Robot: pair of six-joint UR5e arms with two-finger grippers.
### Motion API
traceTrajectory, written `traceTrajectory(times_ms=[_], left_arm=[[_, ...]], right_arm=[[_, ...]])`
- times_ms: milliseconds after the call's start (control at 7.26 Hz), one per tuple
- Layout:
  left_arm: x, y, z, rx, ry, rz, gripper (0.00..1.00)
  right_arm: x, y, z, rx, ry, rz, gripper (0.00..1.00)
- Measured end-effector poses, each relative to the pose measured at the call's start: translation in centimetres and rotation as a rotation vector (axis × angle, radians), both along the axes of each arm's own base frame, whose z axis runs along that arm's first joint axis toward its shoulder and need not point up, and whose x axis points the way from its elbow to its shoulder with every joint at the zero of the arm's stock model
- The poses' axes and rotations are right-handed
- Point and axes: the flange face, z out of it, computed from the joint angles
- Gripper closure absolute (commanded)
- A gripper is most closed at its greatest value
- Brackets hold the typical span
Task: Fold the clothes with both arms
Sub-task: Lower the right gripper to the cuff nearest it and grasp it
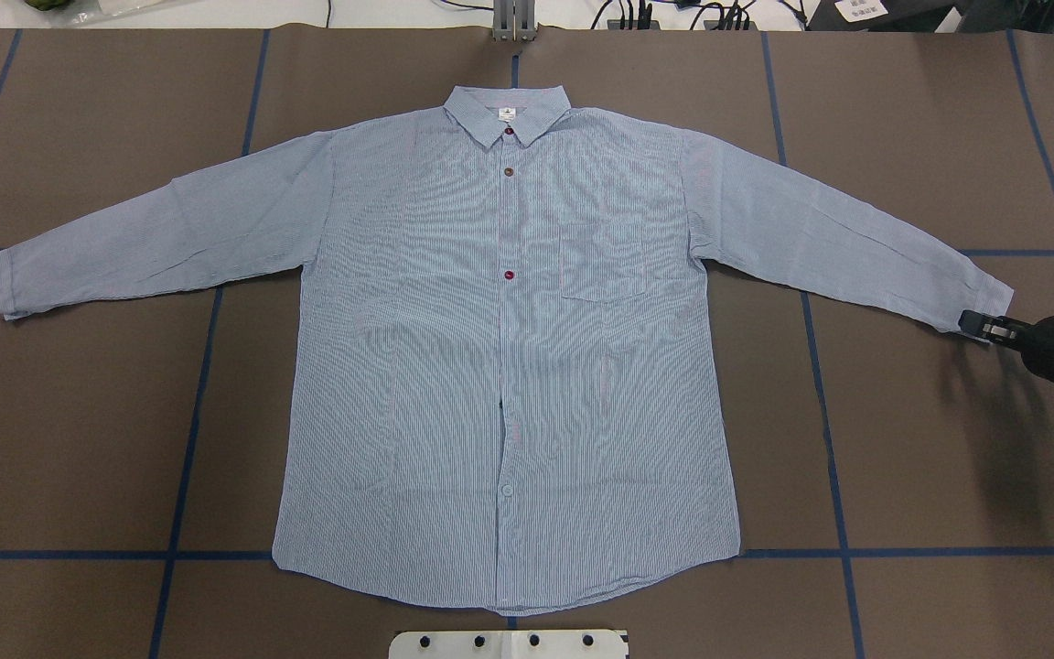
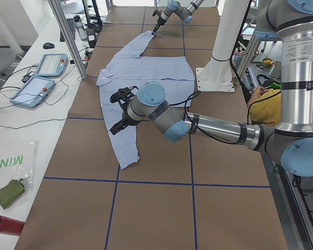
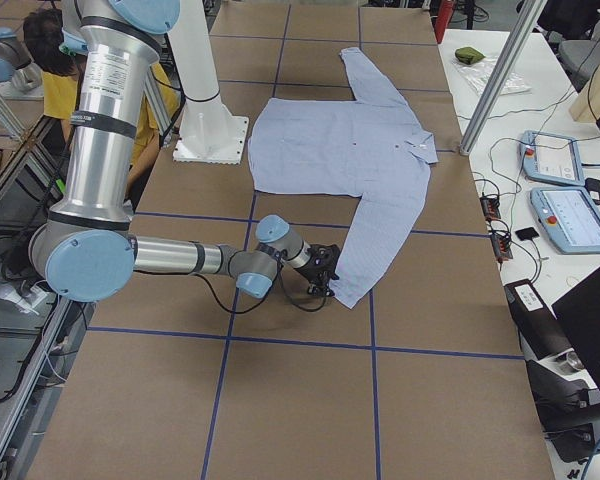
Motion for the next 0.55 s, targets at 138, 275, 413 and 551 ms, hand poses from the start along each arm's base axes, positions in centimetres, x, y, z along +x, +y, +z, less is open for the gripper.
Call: traceTrajectory(times_ms=[138, 275, 413, 551], left_arm=[[0.0, 0.0, 0.0, 0.0, 0.0, 0.0, 0.0], [0.0, 0.0, 0.0, 0.001, 0.0, 0.0, 0.0], [0.0, 0.0, 0.0, 0.001, 0.0, 0.0, 0.0], [0.0, 0.0, 0.0, 0.001, 0.0, 0.0, 0.0]], right_arm=[[0.0, 0.0, -0.2, 0.001, -0.003, 0.001, 1.0], [0.1, 0.1, -0.8, 0.009, -0.011, -0.002, 1.0], [0.2, 0.1, -2.1, 0.025, -0.029, -0.007, 1.0], [0.1, 0.0, -3.9, 0.044, -0.05, -0.009, 1.0]])
